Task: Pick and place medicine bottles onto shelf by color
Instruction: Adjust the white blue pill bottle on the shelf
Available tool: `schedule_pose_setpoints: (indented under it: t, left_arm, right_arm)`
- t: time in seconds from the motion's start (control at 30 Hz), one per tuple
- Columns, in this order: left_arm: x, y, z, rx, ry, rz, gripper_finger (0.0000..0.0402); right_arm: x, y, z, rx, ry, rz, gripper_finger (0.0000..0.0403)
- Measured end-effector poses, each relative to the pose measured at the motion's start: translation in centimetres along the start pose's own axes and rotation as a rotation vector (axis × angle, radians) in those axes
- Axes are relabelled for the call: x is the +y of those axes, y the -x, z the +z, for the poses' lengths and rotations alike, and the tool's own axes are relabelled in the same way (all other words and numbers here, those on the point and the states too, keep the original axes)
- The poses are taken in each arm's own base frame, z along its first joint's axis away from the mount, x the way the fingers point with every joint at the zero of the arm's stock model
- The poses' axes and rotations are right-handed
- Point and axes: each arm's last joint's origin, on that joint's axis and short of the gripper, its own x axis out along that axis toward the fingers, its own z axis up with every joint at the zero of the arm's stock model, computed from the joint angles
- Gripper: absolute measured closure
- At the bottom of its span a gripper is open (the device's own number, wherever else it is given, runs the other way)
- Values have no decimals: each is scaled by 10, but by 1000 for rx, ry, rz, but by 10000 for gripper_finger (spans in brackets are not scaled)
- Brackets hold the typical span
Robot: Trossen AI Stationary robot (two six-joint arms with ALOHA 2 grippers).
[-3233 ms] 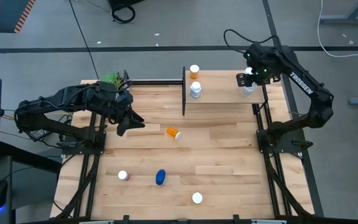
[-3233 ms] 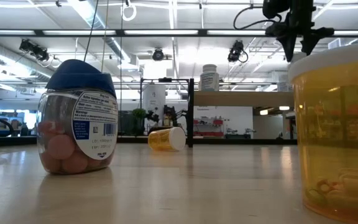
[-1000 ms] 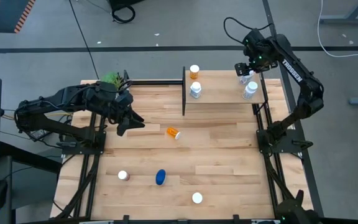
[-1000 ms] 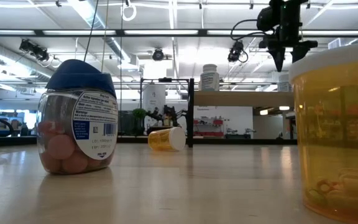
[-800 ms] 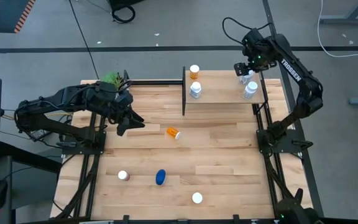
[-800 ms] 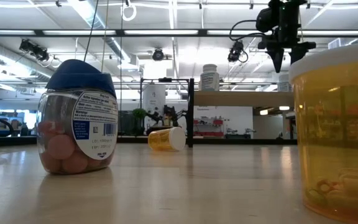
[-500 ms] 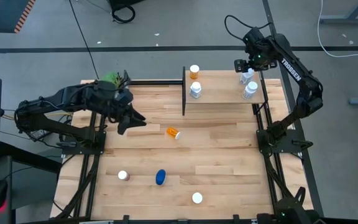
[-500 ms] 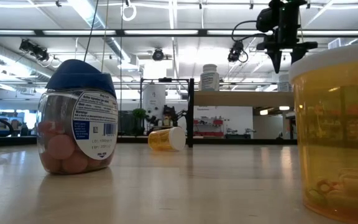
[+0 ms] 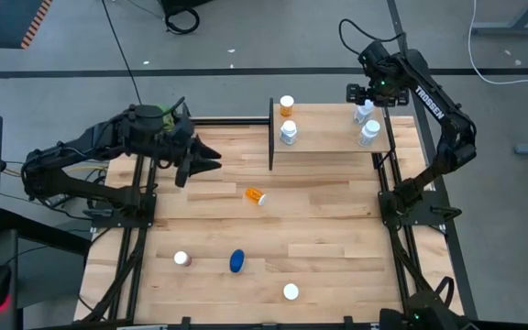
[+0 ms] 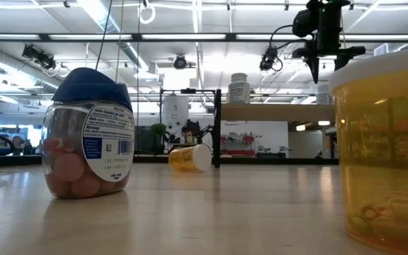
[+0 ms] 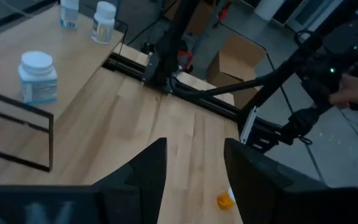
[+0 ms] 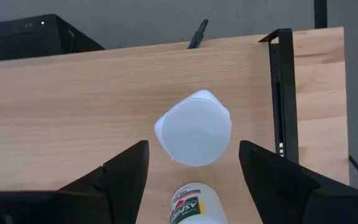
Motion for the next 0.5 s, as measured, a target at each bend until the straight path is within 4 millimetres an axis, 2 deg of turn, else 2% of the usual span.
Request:
schedule_pose_setpoints:
  t: [0.5]
  left_arm:
    - [4, 1, 1, -6, -118, 12, 235]
  right_arm:
    - [2, 0, -1, -3, -167, 5, 144]
